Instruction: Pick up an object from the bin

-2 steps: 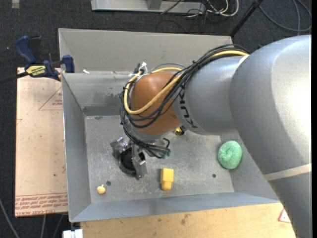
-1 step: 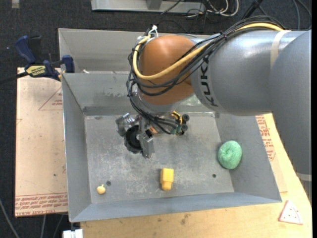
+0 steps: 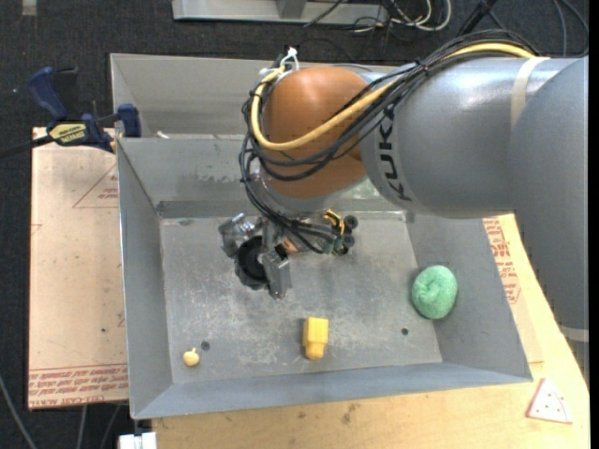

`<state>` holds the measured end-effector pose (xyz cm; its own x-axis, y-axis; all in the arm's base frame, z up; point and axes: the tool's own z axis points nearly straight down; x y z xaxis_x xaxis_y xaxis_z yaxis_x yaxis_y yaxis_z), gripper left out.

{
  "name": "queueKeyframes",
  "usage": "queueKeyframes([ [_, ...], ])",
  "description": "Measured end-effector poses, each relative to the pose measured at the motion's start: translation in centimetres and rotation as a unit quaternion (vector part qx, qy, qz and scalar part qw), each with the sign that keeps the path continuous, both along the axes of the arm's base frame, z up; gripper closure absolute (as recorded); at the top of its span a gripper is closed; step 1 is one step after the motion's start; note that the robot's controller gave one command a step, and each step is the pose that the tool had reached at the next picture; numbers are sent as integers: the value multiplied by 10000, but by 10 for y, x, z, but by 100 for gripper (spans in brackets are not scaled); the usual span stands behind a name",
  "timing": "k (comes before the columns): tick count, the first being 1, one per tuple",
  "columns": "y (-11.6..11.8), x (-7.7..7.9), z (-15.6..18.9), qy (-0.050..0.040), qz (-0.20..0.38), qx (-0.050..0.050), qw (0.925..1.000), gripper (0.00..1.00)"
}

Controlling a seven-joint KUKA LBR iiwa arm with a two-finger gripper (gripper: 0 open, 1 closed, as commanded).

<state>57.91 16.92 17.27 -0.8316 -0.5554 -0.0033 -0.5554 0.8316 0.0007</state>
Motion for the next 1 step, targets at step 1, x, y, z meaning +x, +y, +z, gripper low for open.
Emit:
queueKeyframes([
  [1,14,7,74,-3,116,0,9999,100],
])
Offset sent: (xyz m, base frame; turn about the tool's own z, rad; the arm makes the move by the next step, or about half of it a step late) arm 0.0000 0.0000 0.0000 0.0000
